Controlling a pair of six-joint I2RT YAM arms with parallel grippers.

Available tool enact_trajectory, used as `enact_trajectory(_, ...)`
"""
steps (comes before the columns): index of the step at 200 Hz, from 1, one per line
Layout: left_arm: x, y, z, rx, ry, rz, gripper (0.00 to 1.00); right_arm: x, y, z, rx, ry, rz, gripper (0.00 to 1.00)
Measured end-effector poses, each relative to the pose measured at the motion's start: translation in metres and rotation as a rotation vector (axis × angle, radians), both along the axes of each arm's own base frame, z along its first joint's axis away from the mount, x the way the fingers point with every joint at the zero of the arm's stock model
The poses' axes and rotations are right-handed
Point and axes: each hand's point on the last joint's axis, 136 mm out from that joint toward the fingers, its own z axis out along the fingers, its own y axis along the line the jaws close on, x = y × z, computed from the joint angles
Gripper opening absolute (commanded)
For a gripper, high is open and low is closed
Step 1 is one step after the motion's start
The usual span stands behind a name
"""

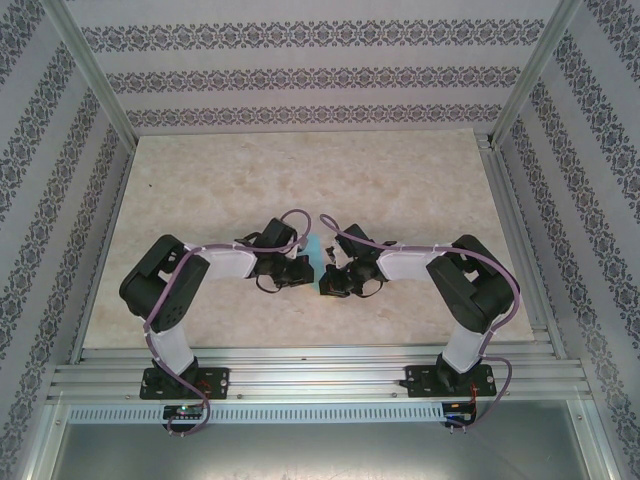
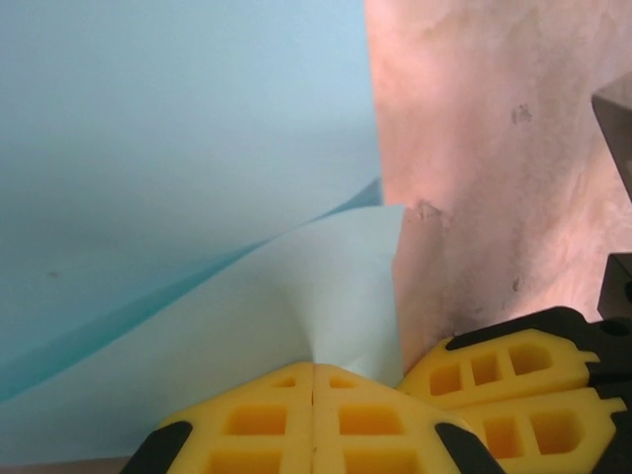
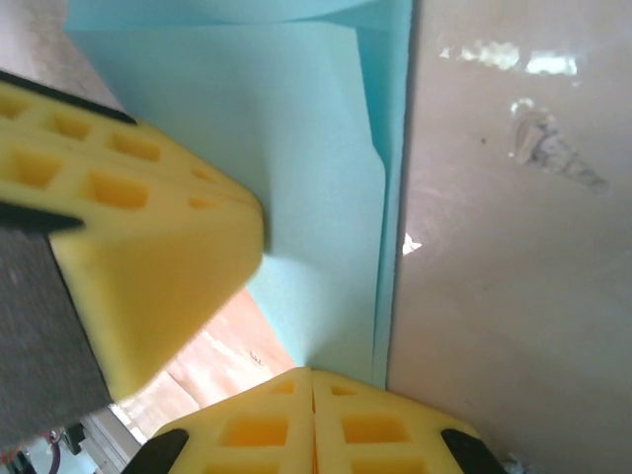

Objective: Fold a paper plane with a square sheet of paper (fold left side to right side)
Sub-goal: Third fold the triangle at the center of the table.

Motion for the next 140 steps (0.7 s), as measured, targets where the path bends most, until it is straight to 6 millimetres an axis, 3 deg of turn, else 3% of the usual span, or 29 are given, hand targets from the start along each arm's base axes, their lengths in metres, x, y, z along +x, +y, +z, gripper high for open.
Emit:
enact_trajectory(103,0.048,0.057,-0.001,0.064,-0.041,0.105,0.11,0.001,0.001,0.000,-0.015,0.001,0.002,0.07)
enact_trajectory(140,0.059,0.078,0.000,0.065,-0.046,0.133,0.16,0.001,0.003,0.000,-0.014,-0.006,0.005,0.08)
